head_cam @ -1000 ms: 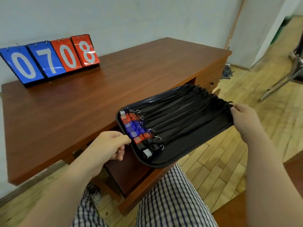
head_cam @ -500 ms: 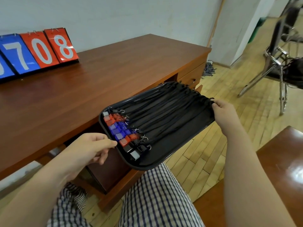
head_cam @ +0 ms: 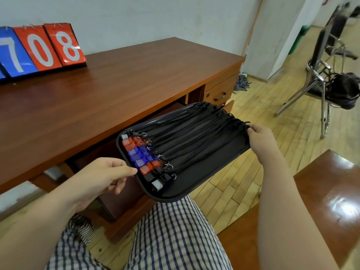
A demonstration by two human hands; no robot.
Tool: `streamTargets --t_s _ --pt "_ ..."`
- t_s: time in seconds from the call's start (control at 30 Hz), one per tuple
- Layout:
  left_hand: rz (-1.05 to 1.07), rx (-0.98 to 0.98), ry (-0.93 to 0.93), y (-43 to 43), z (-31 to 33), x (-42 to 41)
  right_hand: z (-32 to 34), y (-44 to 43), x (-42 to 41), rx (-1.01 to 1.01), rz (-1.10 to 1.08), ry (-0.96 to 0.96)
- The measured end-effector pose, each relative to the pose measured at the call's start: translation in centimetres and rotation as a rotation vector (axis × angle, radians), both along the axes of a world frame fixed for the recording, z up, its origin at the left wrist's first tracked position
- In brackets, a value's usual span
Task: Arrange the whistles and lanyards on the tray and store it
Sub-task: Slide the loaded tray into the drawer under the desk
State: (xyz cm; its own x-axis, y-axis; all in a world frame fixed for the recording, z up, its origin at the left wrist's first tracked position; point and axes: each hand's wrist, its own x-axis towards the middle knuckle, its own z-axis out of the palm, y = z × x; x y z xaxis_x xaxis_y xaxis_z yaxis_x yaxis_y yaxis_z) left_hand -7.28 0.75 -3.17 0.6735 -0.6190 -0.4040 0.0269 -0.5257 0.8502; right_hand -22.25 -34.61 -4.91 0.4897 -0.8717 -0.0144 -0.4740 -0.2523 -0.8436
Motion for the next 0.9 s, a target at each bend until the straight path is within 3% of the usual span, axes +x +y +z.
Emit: streamTargets --t_s 0.9 --pt "0.192 0.133 0.051 0.9 -5.3 3.6 -5.3 -0.5 6.9 0.039 0.104 0.032"
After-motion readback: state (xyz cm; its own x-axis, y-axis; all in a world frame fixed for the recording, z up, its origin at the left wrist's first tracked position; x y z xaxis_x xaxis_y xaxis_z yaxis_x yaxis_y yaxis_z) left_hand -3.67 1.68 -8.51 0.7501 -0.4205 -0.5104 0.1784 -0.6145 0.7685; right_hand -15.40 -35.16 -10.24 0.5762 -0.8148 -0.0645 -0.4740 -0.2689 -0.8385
